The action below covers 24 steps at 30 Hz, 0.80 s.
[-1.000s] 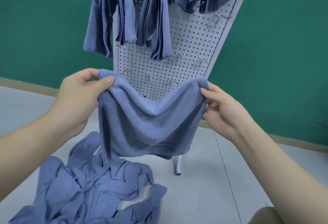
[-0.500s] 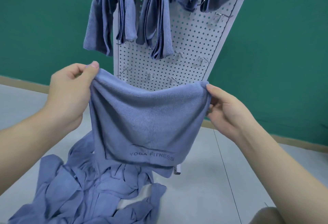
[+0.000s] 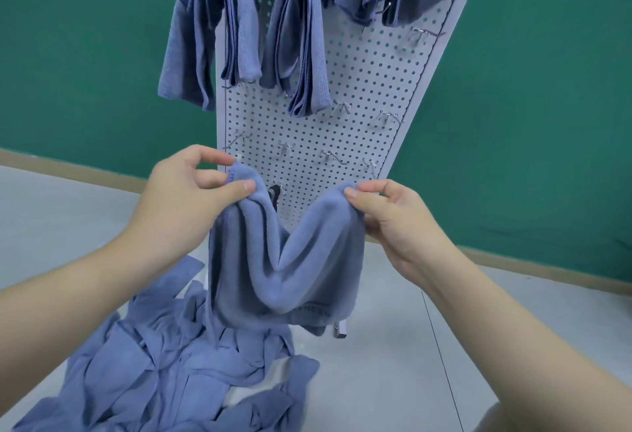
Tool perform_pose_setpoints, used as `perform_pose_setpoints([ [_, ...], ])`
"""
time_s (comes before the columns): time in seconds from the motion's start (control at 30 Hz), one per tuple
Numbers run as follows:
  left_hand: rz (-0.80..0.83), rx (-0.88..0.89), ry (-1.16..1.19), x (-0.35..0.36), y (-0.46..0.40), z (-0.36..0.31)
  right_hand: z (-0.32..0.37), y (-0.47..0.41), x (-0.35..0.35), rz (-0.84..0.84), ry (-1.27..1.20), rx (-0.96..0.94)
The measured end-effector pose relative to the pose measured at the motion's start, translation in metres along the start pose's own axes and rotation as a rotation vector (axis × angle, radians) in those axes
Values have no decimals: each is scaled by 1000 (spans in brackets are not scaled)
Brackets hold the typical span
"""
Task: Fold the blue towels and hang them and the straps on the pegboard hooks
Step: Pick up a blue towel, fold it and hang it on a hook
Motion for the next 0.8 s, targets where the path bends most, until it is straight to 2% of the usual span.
perform_pose_setpoints([
  [0.27,-37,3,6,5,4,5,-5,16,29,185,39,71],
  [0.57,63,20,47,22,17,8,-9,29,59,247,-75,156],
  [0.8,79,45,81,25,22,2,-8,33,63,217,-128,208],
])
Point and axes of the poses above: each hand's wrist, its own y-axis away from the middle knuckle, its own x-axis out of the palm, z = x × y, the point moved 2 cm from there along -y, towards the middle knuckle, and after that the axes turned 1 degree about x, right-handed, at the moved point
